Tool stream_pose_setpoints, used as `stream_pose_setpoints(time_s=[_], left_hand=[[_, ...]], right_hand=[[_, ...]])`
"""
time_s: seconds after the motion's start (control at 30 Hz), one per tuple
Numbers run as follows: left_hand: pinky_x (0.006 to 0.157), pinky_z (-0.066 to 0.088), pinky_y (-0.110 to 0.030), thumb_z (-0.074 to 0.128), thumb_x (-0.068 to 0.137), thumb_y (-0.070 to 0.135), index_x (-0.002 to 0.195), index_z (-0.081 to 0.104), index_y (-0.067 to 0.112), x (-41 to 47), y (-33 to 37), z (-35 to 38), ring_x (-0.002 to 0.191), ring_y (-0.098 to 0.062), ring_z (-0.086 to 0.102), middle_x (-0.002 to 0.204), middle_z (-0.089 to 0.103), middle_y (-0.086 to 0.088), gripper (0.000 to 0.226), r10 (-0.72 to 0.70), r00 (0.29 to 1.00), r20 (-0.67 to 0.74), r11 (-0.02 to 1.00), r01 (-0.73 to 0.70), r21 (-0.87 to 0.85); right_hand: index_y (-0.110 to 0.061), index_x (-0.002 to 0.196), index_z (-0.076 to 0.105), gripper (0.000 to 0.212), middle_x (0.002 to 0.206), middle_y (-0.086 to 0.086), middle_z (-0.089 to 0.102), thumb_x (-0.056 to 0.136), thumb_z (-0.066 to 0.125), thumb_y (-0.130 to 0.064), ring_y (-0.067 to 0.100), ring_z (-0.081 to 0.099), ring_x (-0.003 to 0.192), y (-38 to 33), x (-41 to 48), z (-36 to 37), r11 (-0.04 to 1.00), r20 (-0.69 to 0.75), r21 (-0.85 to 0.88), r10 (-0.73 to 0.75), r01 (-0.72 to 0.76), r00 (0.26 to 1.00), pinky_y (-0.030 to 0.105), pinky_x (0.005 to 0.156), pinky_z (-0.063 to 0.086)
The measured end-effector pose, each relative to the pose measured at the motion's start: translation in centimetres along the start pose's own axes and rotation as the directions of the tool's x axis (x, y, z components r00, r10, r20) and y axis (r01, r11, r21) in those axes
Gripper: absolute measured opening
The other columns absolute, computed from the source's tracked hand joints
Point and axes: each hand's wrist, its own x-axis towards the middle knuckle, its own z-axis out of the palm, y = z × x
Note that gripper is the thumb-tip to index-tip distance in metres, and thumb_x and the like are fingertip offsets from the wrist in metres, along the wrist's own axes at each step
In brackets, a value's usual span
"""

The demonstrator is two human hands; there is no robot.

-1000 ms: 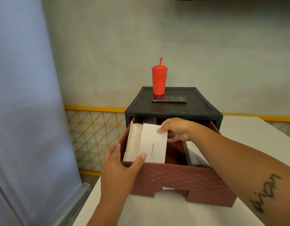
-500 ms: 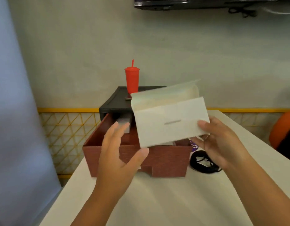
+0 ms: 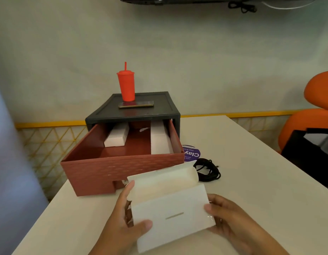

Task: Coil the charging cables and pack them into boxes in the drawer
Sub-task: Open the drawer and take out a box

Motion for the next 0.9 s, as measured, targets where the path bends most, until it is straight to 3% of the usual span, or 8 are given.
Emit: stream_pose_setpoints(time_s=[0.13, 0.23, 0.3, 0.4, 0.57, 0.67, 0.77, 0.9], left_hand=[[0.073, 0.052, -0.020, 0.093, 0.023, 0.040, 0.121, 0.035, 0.055, 0.5, -0.7, -0.1, 0.099, -0.010, 0.066, 0.106, 0.068, 0.002, 0.115, -0.017, 1.000, -0.013, 0.999, 0.017, 0.033], [0.072, 0.052, -0.016, 0.086, 0.050, 0.013, 0.123, 0.035, 0.051, 1.0, -1.2, -0.1, 0.099, -0.010, 0.065, 0.112, 0.064, 0.005, 0.097, -0.018, 1.000, -0.012, 0.998, 0.018, 0.068], [0.073, 0.052, -0.016, 0.081, 0.064, -0.003, 0.126, 0.032, 0.049, 1.4, -1.4, 0.0, 0.100, -0.010, 0.065, 0.113, 0.062, 0.007, 0.094, -0.031, 0.999, -0.015, 0.996, 0.032, 0.080], [0.074, 0.052, -0.016, 0.073, 0.070, -0.007, 0.125, 0.030, 0.052, 2.1, -1.7, 0.0, 0.101, -0.009, 0.064, 0.115, 0.060, 0.010, 0.091, -0.031, 0.999, -0.013, 0.993, 0.032, 0.111], [0.083, 0.051, -0.019, 0.073, 0.071, -0.007, 0.121, 0.026, 0.058, 2.9, -1.7, -0.3, 0.108, -0.010, 0.061, 0.123, 0.056, 0.012, 0.094, -0.019, 0.999, 0.027, 0.991, 0.015, 0.136], [0.081, 0.050, -0.017, 0.072, 0.072, -0.007, 0.121, 0.025, 0.059, 2.9, -1.6, -0.3, 0.107, -0.006, 0.061, 0.123, 0.055, 0.015, 0.095, -0.017, 0.999, 0.034, 0.989, 0.012, 0.147], [0.084, 0.049, -0.017, 0.073, 0.073, -0.003, 0.123, 0.022, 0.061, 2.9, -1.7, -0.4, 0.107, -0.004, 0.061, 0.122, 0.056, 0.017, 0.096, -0.018, 0.999, 0.036, 0.986, 0.012, 0.168], [0.085, 0.048, -0.017, 0.074, 0.072, 0.002, 0.129, 0.020, 0.058, 2.9, -1.8, -0.6, 0.107, -0.006, 0.061, 0.122, 0.058, 0.013, 0.097, -0.026, 0.999, 0.044, 0.982, 0.017, 0.187]], right_hand=[[-0.010, 0.091, 0.064, 0.007, 0.086, 0.007, 0.062, 0.089, 0.057, -0.009, 0.020, 0.055, 0.074, -2.7, 2.5, -2.0, 0.966, -0.336, -0.248, -0.154, 0.070, 0.929, 0.027, 0.066, 0.045], [-0.013, 0.091, 0.061, 0.008, 0.095, 0.003, 0.059, 0.090, 0.056, -0.019, 0.022, 0.058, 0.079, -5.5, 5.3, -3.8, 0.913, -0.454, -0.407, -0.237, 0.036, 0.859, 0.030, 0.071, 0.045], [-0.014, 0.100, 0.057, 0.018, 0.103, 0.001, 0.054, 0.092, 0.052, -0.030, 0.024, 0.058, 0.085, -7.0, 7.2, -4.8, 0.891, -0.460, -0.452, -0.191, -0.044, 0.867, 0.033, 0.078, 0.045], [-0.020, 0.111, 0.048, 0.024, 0.112, 0.002, 0.045, 0.095, 0.044, -0.037, 0.025, 0.056, 0.091, -8.1, 9.7, -5.7, 0.830, -0.470, -0.528, -0.108, -0.180, 0.876, 0.036, 0.085, 0.045], [-0.018, 0.116, 0.053, 0.032, 0.111, 0.004, 0.052, 0.093, 0.048, -0.041, 0.023, 0.052, 0.084, -8.7, 12.0, -6.3, 0.805, -0.412, -0.541, -0.001, -0.244, 0.911, 0.028, 0.067, 0.041], [-0.019, 0.111, 0.054, 0.034, 0.106, 0.006, 0.056, 0.093, 0.045, -0.047, 0.022, 0.046, 0.074, -8.8, 12.7, -6.2, 0.691, -0.338, -0.677, 0.015, -0.254, 0.941, 0.027, 0.060, 0.033], [-0.010, 0.105, 0.056, 0.024, 0.093, 0.010, 0.049, 0.094, 0.041, -0.025, 0.020, 0.038, 0.058, -9.2, 13.6, -6.1, 0.677, -0.329, -0.685, 0.040, -0.268, 0.943, 0.025, 0.053, 0.026], [-0.004, 0.114, 0.056, 0.029, 0.093, 0.008, 0.051, 0.090, 0.041, -0.011, 0.019, 0.050, 0.068, -9.8, 14.3, -6.3, 0.624, -0.327, -0.717, 0.091, -0.310, 0.941, 0.026, 0.059, 0.039]])
